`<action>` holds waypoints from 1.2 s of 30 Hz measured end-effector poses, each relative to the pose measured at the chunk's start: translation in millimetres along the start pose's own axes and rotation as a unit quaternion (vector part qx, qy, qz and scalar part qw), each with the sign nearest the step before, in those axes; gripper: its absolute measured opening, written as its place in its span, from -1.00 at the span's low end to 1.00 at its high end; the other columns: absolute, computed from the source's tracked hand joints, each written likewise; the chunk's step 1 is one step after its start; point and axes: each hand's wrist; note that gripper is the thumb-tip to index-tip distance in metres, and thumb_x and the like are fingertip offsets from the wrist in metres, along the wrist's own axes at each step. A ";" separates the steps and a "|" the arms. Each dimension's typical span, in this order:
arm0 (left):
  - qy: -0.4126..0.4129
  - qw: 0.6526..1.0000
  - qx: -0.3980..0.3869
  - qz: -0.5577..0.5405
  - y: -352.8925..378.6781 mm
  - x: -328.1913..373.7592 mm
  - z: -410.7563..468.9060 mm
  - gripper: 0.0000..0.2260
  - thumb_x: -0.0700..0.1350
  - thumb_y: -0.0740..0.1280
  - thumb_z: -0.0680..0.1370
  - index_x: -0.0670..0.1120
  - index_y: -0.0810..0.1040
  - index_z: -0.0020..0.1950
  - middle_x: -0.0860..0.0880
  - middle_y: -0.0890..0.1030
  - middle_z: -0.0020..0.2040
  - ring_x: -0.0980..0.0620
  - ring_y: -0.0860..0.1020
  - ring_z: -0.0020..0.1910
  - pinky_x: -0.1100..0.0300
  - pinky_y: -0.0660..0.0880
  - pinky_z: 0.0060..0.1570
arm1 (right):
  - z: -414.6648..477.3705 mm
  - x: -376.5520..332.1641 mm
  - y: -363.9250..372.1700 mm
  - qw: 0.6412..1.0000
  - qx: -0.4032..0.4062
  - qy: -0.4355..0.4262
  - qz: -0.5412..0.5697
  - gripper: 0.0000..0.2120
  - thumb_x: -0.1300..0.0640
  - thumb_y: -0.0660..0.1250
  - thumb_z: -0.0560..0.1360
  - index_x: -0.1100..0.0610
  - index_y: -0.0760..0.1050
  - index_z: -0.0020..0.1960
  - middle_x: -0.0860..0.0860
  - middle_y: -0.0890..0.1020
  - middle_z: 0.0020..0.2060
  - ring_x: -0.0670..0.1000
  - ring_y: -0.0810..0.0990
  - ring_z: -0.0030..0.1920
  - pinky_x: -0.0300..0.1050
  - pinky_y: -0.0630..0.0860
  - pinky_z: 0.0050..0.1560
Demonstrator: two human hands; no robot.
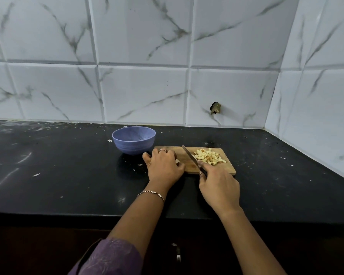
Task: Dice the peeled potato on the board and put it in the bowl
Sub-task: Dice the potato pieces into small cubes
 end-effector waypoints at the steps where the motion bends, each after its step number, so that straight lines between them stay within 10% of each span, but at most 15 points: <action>1: -0.002 1.000 0.000 0.001 -0.3 0.2 0.6 -0.72 0.12 0.19 0.53 0.02 0.59 0.08 0.00 0.59 0.08 -0.05 0.42 0.18 -0.09 0.18 0.17 | -0.1 0.3 -0.4 1.000 -0.003 0.003 0.004 -0.61 0.00 0.25 0.62 -0.21 0.41 0.43 -0.15 0.60 -0.16 -0.12 0.55 -0.20 -0.22 0.39 -0.25; 36: 0.014 0.998 -0.034 -0.042 6.3 9.4 17.3 -0.77 0.08 0.26 0.55 0.10 0.66 0.10 0.02 0.56 0.16 -0.06 0.38 0.27 -0.10 0.23 0.25 | 2.3 -0.9 0.9 0.999 -0.016 -0.035 0.013 -0.63 0.00 0.22 0.63 -0.19 0.40 0.42 -0.14 0.65 -0.06 -0.12 0.59 -0.06 -0.23 0.35 -0.25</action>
Point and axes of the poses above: each hand's wrist, its own z-axis towards the middle knuckle, its own y-axis out of the palm, x = y × z
